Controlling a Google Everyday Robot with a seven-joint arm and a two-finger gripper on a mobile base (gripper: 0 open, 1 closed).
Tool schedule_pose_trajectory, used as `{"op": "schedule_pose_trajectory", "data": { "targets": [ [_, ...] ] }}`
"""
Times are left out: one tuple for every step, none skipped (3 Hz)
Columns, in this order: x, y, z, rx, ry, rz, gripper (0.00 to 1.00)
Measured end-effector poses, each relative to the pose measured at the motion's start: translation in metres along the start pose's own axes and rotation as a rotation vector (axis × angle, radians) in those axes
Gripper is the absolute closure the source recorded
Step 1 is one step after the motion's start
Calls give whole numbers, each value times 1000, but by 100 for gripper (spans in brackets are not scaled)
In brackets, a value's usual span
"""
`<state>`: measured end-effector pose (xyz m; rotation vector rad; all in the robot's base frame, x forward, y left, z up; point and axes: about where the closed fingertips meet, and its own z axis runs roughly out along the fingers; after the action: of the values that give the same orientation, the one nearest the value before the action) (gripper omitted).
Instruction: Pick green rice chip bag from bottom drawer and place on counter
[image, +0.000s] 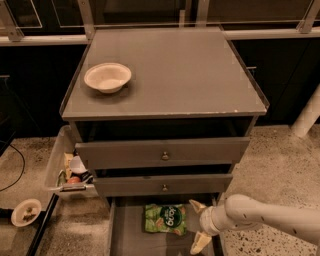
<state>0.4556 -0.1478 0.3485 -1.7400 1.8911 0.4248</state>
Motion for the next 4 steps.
{"op": "schedule_pose_trajectory", "data": {
  "targets": [
    [7, -4, 16, 26, 13, -31, 0],
    [18, -12, 44, 31, 1, -72, 0],
    [31, -22, 73, 20, -25, -91, 0],
    [38, -33, 96, 6, -73, -96, 0]
  ]
}}
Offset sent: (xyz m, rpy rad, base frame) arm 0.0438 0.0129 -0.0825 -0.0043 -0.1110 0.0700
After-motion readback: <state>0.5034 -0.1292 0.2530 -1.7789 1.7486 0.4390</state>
